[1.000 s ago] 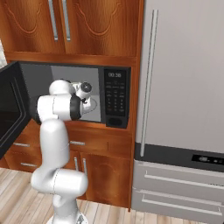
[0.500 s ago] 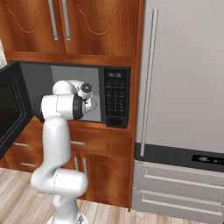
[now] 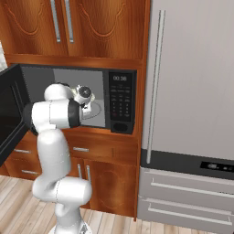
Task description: The microwave is finished heating the shrimp and mushroom. Take the bowl containing the food and place it on the dining counter.
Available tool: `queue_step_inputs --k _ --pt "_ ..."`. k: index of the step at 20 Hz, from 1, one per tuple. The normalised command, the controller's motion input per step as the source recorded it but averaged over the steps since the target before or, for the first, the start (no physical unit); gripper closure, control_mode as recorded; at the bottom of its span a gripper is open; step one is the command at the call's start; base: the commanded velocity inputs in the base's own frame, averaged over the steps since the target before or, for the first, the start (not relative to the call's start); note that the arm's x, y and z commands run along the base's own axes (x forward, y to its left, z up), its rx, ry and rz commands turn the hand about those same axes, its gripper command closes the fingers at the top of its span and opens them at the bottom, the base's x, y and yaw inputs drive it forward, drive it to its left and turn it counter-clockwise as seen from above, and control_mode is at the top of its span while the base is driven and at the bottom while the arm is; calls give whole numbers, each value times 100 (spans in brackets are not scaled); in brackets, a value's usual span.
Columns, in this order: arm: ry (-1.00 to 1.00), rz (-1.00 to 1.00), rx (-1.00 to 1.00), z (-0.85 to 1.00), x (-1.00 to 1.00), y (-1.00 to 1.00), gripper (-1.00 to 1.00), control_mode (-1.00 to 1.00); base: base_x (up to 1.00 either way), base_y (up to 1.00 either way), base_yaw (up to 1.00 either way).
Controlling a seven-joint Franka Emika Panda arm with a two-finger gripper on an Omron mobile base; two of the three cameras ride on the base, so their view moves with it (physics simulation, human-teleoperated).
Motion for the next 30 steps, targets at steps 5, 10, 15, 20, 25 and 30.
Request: queue_step_inputs --k 5,10,15,20,25,30 --pt "-30 0 1 68 -100 0 100 -100 0 0 0" --pt "-19 0 0 91 -100 -1 100 -100 0 0 0" --pt "1 3 0 100 -100 -10 100 -100 0 0 0" --pt "18 7 -4 100 -100 -23 100 -100 0 0 0" --pt "29 11 -16 100 -100 -13 100 -100 0 0 0" --pt "36 12 -12 98 -100 0 100 -100 0 0 0"
